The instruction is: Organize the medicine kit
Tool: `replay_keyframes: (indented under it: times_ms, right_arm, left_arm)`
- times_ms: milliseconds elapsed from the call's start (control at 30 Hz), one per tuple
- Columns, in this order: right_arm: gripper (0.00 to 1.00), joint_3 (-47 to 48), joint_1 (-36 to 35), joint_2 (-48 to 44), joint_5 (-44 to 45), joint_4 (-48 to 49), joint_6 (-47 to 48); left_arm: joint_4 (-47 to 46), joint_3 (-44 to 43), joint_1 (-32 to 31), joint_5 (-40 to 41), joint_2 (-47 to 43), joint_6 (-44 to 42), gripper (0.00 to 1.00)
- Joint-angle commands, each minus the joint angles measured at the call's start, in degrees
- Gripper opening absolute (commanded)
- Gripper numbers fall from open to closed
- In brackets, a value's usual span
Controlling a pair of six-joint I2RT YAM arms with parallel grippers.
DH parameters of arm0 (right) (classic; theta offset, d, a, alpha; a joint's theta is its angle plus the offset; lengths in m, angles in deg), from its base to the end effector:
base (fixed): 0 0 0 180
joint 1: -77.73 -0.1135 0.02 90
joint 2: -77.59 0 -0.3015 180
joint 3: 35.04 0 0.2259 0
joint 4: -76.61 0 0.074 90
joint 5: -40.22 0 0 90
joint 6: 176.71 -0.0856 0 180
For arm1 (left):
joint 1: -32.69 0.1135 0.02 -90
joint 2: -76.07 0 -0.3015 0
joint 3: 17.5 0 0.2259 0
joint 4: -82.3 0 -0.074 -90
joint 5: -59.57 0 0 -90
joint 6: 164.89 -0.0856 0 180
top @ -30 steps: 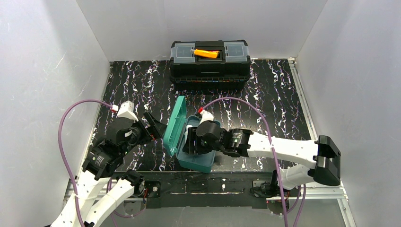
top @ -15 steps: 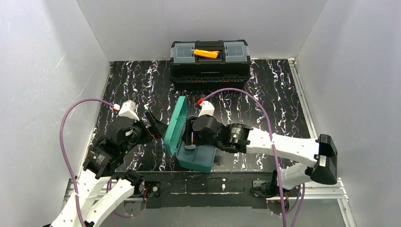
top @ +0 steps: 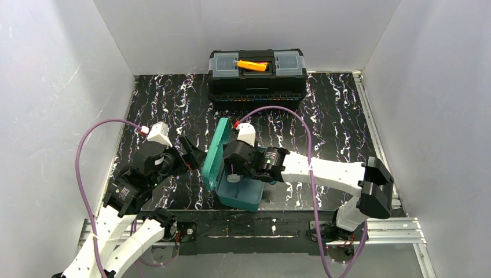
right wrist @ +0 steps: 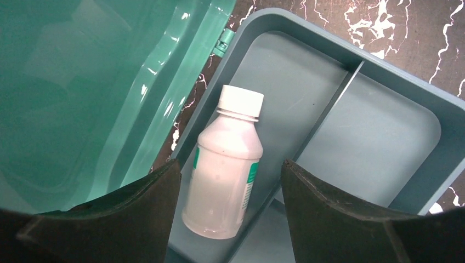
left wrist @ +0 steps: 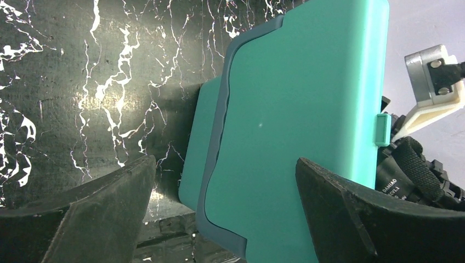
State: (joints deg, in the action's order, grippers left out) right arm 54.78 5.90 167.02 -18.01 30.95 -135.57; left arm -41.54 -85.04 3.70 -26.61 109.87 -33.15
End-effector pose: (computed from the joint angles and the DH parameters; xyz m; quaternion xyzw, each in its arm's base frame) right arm 0.1508 0.3149 0.3122 -0.0750 0.8924 0.1928 0.4010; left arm 0.0943 -0.0457 0.3459 -0.1106 0.8234 -0.2991 0.4693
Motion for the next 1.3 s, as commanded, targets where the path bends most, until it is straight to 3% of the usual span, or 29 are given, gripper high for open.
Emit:
replay_keyframes:
  times_ms: [0,533,1267]
  right_arm:
    - [0.74,2.2,0.5,1.0,2.0,-0.5,0.5]
    - [0.73,1.1,0.4,-0.5,5.8,-7.9,-4.4]
    - [0.78,-2.8,0.5,-7.3,7.1,-6.6,-7.9]
  left_arm:
    - [-0.2,-1.3,0.2,-0.3,0.2,-1.0,1.00]
    - [-0.7,-1.3,0.2,-0.7,0.9,-1.2,0.99]
    - [-2.6,-1.0,0.2,-6.1,4.5,-1.9,1.00]
